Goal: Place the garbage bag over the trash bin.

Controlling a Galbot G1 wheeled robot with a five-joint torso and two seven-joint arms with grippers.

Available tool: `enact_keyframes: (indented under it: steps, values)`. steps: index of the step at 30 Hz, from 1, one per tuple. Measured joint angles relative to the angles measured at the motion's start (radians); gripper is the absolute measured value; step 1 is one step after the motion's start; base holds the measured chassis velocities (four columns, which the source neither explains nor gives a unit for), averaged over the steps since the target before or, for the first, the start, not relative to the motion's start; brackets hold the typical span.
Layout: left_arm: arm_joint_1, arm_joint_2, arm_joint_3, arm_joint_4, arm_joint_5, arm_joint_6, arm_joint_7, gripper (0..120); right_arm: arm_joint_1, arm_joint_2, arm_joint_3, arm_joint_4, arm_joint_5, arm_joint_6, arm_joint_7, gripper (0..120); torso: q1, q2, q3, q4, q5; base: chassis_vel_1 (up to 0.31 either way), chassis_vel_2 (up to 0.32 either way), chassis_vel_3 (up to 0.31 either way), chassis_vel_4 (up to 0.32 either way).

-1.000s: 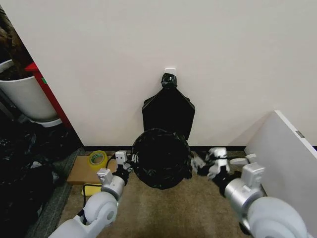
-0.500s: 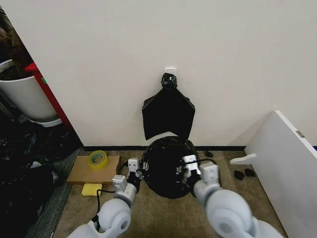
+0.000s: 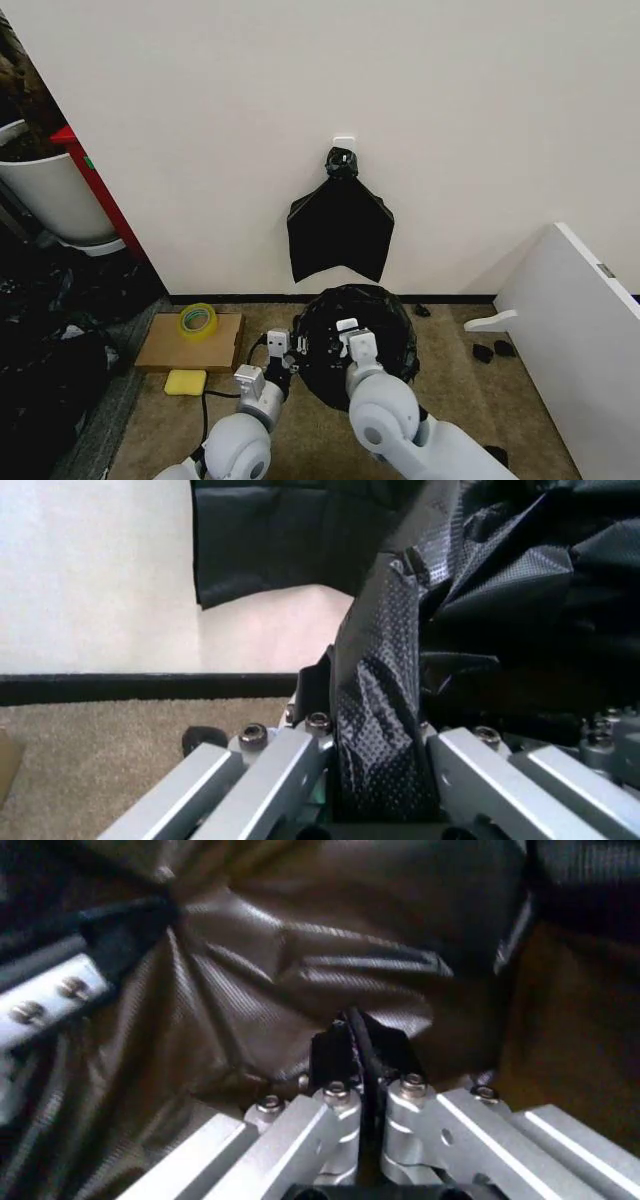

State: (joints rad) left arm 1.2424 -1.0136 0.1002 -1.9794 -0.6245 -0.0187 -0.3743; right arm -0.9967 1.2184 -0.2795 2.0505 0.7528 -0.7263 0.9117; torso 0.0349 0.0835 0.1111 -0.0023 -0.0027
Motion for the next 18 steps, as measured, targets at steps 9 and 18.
enact_keyframes:
  steps: [9,18]
  values:
    - [0.021,0.016,-0.014,-0.029,-0.006,-0.007,0.018,1,0.027,0.045,-0.013,-0.090,-0.031,0.029,-0.023,0,0.000,0.000,0.000,0.0000,0.0001,0.000,0.000,0.000,0.000]
    - [0.040,0.018,-0.025,-0.046,-0.005,-0.014,0.028,1,0.061,0.066,-0.011,-0.216,-0.036,0.020,0.004,0,0.000,0.000,0.000,0.0000,0.0000,0.000,0.000,0.000,0.000]
